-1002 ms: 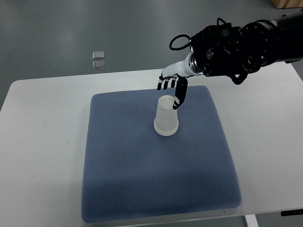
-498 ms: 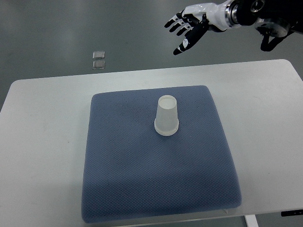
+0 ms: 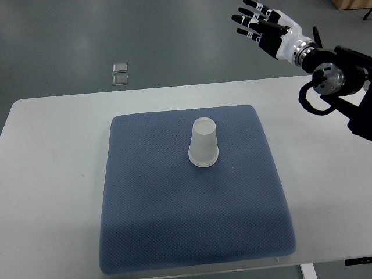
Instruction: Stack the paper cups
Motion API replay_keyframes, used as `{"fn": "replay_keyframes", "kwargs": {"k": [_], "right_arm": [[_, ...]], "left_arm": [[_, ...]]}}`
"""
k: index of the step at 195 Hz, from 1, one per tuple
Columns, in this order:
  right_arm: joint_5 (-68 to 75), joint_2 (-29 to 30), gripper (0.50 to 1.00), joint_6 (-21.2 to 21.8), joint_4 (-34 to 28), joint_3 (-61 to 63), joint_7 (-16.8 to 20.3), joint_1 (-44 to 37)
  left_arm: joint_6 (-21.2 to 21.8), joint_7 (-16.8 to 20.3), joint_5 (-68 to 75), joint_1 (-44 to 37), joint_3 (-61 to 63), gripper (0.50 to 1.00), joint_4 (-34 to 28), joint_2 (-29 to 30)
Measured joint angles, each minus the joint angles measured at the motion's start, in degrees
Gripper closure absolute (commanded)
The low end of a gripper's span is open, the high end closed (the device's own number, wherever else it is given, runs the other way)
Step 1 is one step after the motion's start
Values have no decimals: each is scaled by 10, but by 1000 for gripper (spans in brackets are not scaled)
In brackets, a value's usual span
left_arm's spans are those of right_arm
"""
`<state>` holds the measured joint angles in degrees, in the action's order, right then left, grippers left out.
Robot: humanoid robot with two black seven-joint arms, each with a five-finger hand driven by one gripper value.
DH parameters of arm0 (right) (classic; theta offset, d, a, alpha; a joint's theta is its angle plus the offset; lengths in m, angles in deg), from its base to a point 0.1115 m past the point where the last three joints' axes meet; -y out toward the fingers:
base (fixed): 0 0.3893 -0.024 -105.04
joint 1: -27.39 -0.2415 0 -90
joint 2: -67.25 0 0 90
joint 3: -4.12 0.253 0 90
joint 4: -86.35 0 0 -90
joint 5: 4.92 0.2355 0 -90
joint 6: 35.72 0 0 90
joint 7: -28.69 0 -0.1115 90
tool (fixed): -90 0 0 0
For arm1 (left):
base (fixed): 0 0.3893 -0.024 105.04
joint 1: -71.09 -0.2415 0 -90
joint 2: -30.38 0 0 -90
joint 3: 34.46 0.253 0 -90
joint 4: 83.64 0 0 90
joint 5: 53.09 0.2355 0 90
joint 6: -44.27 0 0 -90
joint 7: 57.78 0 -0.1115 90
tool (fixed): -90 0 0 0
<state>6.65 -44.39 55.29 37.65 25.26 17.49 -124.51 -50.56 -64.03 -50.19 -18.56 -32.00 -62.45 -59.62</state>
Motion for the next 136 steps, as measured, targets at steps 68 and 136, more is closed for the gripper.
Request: {"fn": "replay_keyframes", "kwargs": {"k": [68,136], "right_arm": [[-1,95,587,89,74,150,-41,135],[0,114,574,160,137,160,-43,163]], "left_arm": [[0,0,0,0,-1,500,0,0],[0,0,0,-3,1,500,0,0]]}}
